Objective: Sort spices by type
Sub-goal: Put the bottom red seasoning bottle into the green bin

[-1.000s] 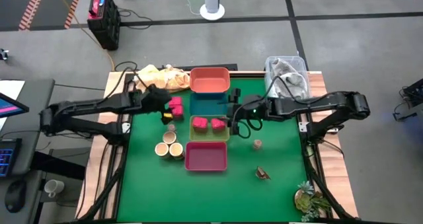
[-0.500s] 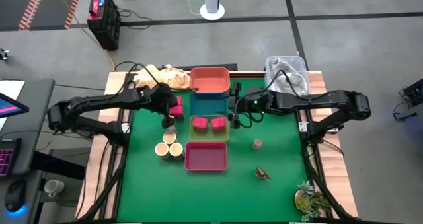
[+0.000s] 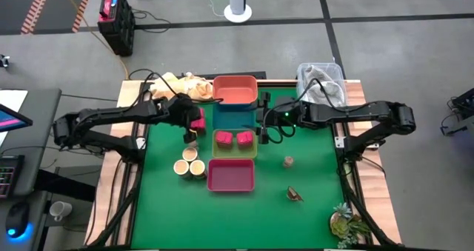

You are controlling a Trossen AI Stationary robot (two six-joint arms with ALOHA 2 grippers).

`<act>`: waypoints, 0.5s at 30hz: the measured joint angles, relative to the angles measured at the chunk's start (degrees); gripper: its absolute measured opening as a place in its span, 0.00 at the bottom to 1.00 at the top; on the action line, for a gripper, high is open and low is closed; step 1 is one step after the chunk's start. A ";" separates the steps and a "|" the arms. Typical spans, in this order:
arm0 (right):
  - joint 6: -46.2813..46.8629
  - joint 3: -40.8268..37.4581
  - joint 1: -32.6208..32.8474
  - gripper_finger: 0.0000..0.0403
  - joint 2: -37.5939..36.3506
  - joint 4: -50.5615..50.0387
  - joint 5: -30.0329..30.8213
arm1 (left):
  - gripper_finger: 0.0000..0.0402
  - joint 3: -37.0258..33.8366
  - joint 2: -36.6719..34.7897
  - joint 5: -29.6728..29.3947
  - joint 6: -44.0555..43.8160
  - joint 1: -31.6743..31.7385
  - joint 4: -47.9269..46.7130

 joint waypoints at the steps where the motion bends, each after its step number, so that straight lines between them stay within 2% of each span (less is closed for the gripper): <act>1: 0.00 0.00 0.00 0.74 0.00 0.00 -0.10 | 0.68 -0.65 0.00 -0.01 -0.28 0.00 0.97; 7: 0.15 0.00 0.00 0.74 0.02 0.04 -0.99 | 0.68 -1.92 0.02 -2.28 -0.89 -0.02 2.26; 15: 0.20 0.00 0.29 0.74 0.04 0.07 -0.99 | 0.68 -1.96 0.02 -2.10 -1.39 -0.02 0.64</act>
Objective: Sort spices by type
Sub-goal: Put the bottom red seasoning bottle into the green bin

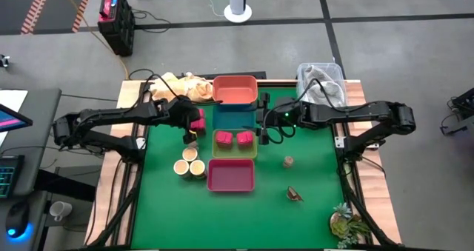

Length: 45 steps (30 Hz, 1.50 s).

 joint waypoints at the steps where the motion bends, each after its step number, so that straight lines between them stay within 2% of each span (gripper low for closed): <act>1: -0.04 0.00 0.04 0.74 0.00 0.00 0.00 | 0.68 0.00 0.00 -0.17 0.00 0.00 0.00; 10: -0.06 0.00 0.09 0.74 0.00 -0.02 0.00 | 0.68 0.00 -0.03 3.10 -0.53 0.00 -3.11; 18: -0.09 0.00 0.06 0.74 0.00 -0.02 0.00 | 0.68 0.00 -0.07 3.64 -0.91 0.00 -3.79; 29: -0.22 0.00 0.06 0.74 0.00 -0.48 0.02 | 0.68 0.02 -0.07 9.42 -2.10 0.02 -3.77; 41: -0.22 -0.02 0.06 0.74 0.02 -0.87 0.04 | 0.68 0.02 -2.72 9.15 -1.31 0.00 -3.97; 45: -0.27 -0.02 0.05 0.74 0.02 -0.80 0.04 | 0.68 0.02 -3.02 6.21 -1.47 0.00 -3.86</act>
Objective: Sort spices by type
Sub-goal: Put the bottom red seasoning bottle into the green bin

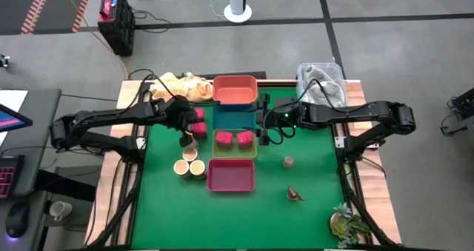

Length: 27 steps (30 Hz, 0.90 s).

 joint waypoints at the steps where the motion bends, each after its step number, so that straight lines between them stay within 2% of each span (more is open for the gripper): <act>1: 0.01 0.00 0.01 0.74 0.00 0.07 0.00 | 0.68 0.00 0.02 -0.94 -0.09 0.00 0.02; 6: -0.03 0.00 -0.01 0.74 0.00 0.43 0.02 | 0.68 0.00 2.57 -2.45 -0.54 0.00 0.92; 11: -0.19 0.00 -0.01 0.74 0.00 0.52 0.02 | 0.68 -0.02 8.05 -2.66 -1.32 -0.52 2.08; 20: -0.50 0.00 -0.01 0.74 0.00 0.04 0.06 | 0.68 0.31 13.72 -1.16 -0.92 -0.63 2.98; 23: -0.87 0.00 -0.01 0.74 -0.02 -0.08 0.07 | 0.65 1.15 13.82 -1.71 -0.85 -0.63 2.06; 27: -1.41 0.00 -0.01 0.74 -1.34 -1.03 0.15 | 0.54 3.82 14.05 -3.47 0.27 -1.01 -0.41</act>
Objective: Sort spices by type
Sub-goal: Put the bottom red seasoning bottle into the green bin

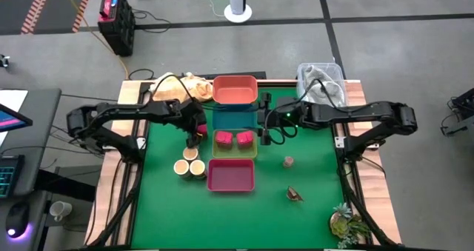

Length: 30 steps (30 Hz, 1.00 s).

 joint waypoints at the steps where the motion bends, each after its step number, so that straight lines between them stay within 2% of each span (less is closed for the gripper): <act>1: -0.11 0.00 -0.01 0.74 -0.72 -1.19 0.22 | 0.52 0.63 0.04 -0.68 0.39 -0.26 -0.47; 7: 1.10 -0.26 -1.61 0.74 -5.84 -9.35 1.42 | 0.51 3.73 0.08 -2.02 2.63 -2.17 -0.98; 11: 1.47 -4.55 -4.01 0.74 -9.27 -7.83 1.51 | 0.51 7.74 0.10 -4.17 3.23 -3.60 -5.32; 17: 2.07 -10.72 -8.48 0.74 -14.49 -1.81 1.58 | 0.51 18.70 0.08 -4.80 0.61 -6.07 -16.81; 22: 3.76 -11.34 -9.34 0.74 -17.52 -2.21 1.26 | 0.51 24.82 0.19 0.83 -3.07 -9.42 -25.24; 26: 3.59 -11.34 -8.23 0.74 -18.04 -1.40 -0.19 | 0.52 25.25 0.23 5.69 -5.13 -12.90 -23.51; 30: 3.37 -11.34 -7.28 0.74 -17.54 0.21 -0.31 | 0.53 25.25 1.37 6.43 -5.62 -16.27 -18.49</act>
